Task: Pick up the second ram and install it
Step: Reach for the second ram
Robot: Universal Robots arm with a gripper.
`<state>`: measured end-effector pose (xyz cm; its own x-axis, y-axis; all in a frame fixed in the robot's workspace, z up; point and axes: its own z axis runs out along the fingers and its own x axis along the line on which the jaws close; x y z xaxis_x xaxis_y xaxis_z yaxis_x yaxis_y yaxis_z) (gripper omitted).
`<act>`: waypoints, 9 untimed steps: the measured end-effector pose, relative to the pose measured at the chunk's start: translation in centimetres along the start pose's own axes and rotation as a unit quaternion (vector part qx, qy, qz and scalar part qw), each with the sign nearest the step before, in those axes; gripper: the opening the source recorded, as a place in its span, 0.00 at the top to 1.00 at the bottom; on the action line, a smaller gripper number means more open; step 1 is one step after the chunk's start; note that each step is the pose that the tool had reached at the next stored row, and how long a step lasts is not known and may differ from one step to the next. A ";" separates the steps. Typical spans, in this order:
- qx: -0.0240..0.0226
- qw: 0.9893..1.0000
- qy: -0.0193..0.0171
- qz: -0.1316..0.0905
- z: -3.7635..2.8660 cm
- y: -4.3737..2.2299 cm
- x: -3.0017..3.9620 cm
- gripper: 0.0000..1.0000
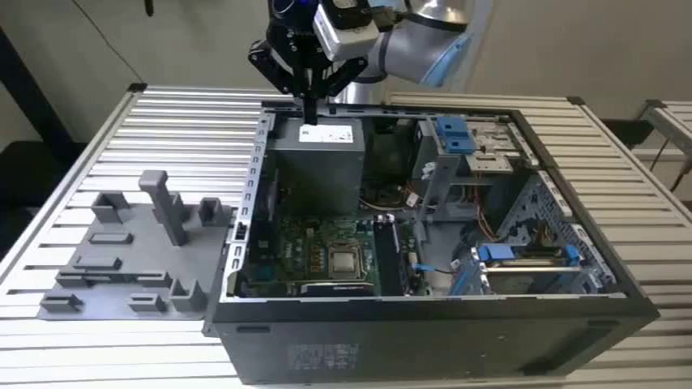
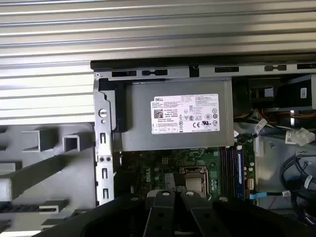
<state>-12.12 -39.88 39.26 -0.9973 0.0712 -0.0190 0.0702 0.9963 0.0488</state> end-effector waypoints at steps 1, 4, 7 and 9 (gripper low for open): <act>0.000 1.000 0.000 0.000 0.00 0.00 0.00 0.89; 0.000 1.000 0.000 0.000 0.00 0.00 0.00 0.89; 0.000 1.000 0.000 0.000 -0.01 0.00 0.00 0.89; 0.000 1.000 0.000 0.000 -0.01 0.00 0.05 0.89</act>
<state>-12.16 -39.88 39.27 -0.9973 0.0712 -0.0189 0.0702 0.9963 0.0486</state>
